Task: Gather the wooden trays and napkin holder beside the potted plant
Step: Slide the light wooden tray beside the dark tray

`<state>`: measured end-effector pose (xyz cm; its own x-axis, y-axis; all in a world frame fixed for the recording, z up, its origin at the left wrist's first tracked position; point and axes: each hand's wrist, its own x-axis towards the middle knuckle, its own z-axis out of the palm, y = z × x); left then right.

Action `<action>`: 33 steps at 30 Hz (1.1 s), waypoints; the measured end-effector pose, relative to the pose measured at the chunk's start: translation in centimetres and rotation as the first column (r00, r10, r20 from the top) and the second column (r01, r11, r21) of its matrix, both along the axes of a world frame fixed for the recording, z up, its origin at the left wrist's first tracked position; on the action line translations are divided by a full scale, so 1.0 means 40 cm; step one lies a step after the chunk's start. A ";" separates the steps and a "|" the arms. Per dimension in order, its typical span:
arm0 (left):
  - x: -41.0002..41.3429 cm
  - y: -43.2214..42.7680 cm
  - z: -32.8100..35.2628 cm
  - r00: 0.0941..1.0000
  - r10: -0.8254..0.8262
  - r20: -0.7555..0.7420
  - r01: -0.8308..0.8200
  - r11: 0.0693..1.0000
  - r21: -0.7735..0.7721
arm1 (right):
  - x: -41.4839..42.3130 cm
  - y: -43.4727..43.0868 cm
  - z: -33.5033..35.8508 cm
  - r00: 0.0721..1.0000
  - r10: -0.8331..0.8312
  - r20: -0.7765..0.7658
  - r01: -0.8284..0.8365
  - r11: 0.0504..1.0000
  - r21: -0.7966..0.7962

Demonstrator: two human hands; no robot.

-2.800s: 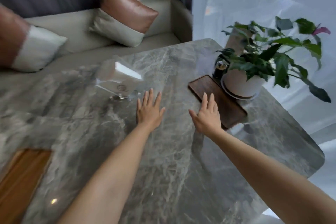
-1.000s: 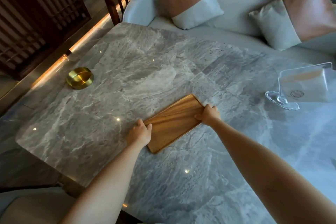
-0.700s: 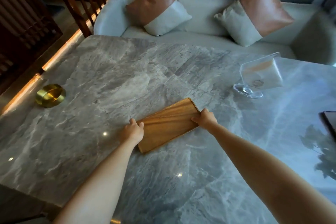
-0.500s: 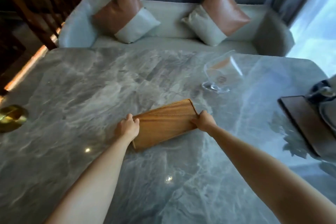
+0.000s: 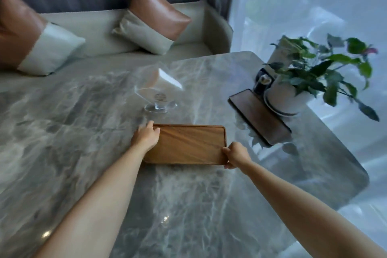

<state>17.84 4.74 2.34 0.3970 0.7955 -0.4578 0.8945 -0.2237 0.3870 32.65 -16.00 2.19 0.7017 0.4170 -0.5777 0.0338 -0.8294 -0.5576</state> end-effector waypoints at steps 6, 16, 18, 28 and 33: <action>0.218 -0.033 -0.009 0.987 -0.161 -0.019 0.162 0.987 0.015 | 0.085 -0.110 -0.041 0.967 -0.206 -0.150 0.212 0.977 0.029; 0.506 -0.087 -0.041 0.940 -0.328 -0.087 0.333 0.942 0.043 | 0.172 -0.180 -0.089 0.828 -0.393 -0.399 0.449 0.892 0.052; 0.545 -0.093 -0.050 0.931 -0.347 -0.116 0.353 0.935 0.037 | 0.182 -0.183 -0.093 0.807 -0.410 -0.425 0.475 0.878 0.054; 0.664 -0.127 -0.088 0.875 -0.443 -0.197 0.461 0.885 0.059 | 0.209 -0.188 -0.113 0.754 -0.440 -0.488 0.522 0.852 0.038; 0.685 -0.140 -0.097 0.865 -0.468 -0.182 0.486 0.871 0.068 | 0.209 -0.187 -0.118 0.746 -0.423 -0.514 0.508 0.861 0.028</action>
